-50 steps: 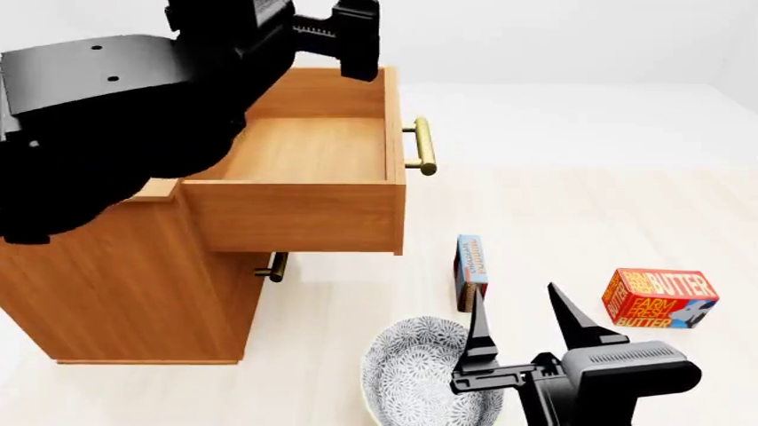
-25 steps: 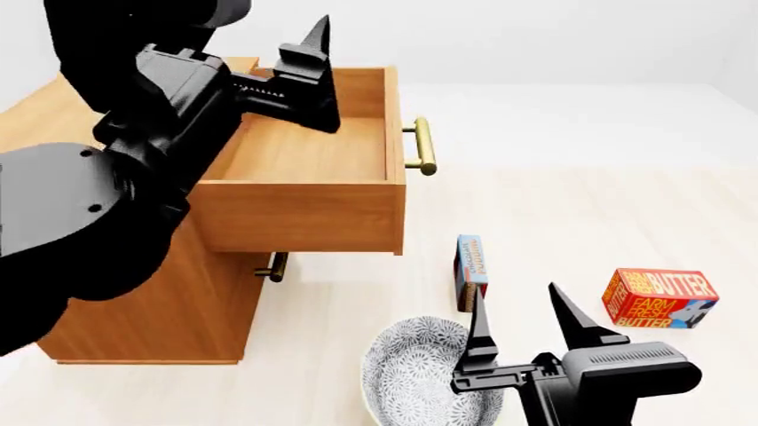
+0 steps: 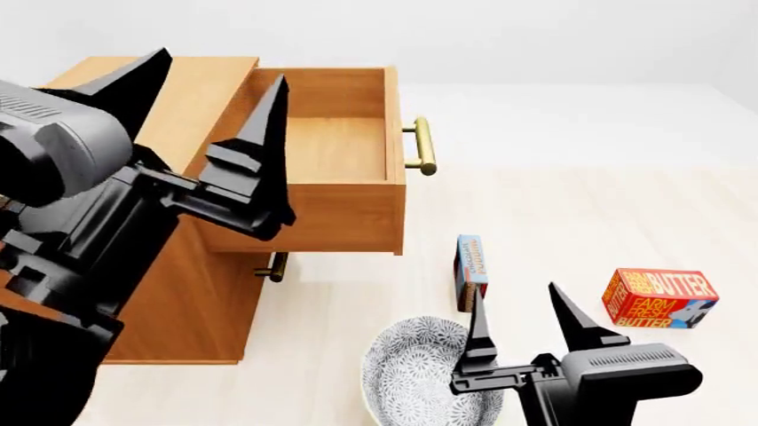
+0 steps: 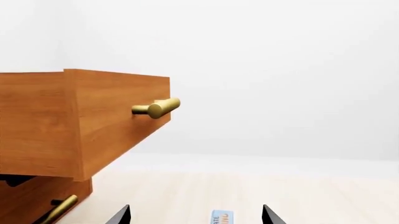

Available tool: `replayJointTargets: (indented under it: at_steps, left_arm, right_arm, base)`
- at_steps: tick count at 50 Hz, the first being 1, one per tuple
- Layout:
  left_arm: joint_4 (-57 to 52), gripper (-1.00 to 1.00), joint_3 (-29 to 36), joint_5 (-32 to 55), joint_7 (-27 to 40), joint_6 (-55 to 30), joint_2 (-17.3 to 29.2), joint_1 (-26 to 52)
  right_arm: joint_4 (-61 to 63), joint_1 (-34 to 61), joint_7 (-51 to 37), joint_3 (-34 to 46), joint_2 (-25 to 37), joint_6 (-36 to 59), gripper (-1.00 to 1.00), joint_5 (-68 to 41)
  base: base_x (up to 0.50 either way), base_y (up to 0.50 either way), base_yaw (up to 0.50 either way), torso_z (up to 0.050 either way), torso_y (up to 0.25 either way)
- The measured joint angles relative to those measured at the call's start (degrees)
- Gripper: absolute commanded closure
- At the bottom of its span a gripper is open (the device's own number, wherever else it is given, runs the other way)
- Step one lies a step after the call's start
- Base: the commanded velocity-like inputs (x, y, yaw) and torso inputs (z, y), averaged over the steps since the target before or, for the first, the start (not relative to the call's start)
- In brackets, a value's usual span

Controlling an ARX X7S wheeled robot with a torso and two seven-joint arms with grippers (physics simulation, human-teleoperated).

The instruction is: Put the chocolate pudding in the top drawer of the cabinet and close it.

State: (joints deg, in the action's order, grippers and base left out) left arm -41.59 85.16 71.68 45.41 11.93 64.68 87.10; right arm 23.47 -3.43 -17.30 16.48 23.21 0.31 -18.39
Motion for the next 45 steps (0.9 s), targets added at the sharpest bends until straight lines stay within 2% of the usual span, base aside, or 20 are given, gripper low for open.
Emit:
replayJointTargets:
  at_steps: [22,33,45]
  left_arm:
    - [-6.9,-1.0,5.8,-23.2,5.9,11.6,8.8,-16.3]
    - [-6.1,-1.0,7.6,-33.6,10.8,17.3,10.2,-22.6]
    - [-3.0,-1.0,8.3,-40.4,13.6,20.8,10.5,-26.2]
  right_arm:
    - [1.4,0.9,-0.8,0.9,0.3,2.0,-1.0,0.4]
    - [1.6,1.0,-1.0,1.1,0.5,2.5,-1.0,0.3]
    - [2.0,3.1,-1.5,1.7,1.0,5.5,-1.0,0.8]
  base:
    - [0.0,0.0,0.0,0.0,0.0]
    - [0.0,0.0,0.0,0.0,0.0]
    - [0.0,0.0,0.0,0.0,0.0]
